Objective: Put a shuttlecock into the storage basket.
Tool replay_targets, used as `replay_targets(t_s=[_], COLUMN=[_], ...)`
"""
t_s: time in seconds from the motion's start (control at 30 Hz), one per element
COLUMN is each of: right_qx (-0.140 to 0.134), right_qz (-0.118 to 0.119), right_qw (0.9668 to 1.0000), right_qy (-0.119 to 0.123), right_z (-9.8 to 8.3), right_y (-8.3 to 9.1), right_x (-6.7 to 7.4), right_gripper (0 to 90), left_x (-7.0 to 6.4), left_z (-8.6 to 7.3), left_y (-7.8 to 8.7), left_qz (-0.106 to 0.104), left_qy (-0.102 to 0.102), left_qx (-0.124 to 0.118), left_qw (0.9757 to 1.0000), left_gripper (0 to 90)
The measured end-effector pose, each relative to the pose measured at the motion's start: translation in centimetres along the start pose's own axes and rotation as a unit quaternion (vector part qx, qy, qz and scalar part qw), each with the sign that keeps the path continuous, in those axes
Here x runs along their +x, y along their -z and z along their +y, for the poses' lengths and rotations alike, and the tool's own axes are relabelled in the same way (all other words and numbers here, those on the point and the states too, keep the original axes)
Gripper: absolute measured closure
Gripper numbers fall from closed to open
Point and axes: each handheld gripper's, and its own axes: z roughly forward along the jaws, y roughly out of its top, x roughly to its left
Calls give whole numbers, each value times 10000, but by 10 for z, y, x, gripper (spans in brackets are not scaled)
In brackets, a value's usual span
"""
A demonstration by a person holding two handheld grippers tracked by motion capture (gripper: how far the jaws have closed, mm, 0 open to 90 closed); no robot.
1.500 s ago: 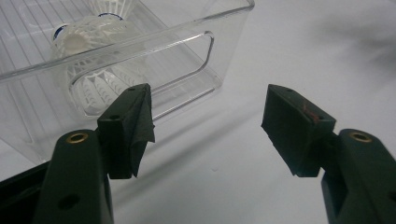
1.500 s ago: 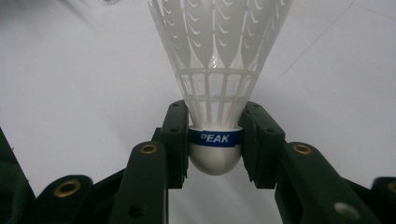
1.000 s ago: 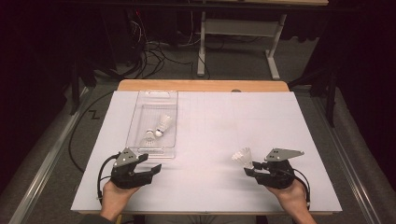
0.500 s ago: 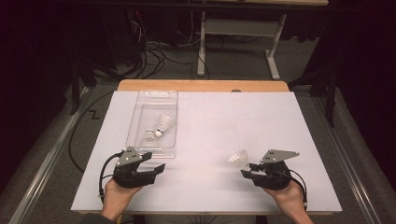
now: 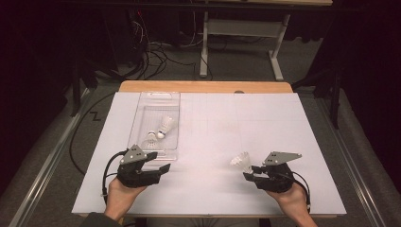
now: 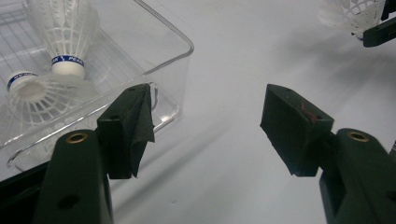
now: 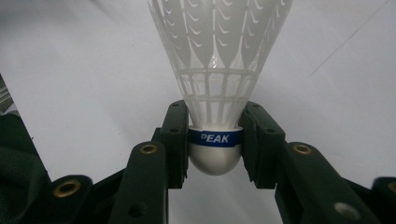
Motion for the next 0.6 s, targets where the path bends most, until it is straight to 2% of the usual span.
replay_targets(t_s=[0.6], right_qx=[100], right_qz=[69], right_qw=[9999], right_qy=[60], right_z=[2], right_y=[-4], right_x=[3], right_gripper=[657], left_x=[-9], left_z=[19], left_y=[-11], left_qz=[-202], left_qy=[-128], left_qx=[163], left_qw=[9996], left_gripper=[358])
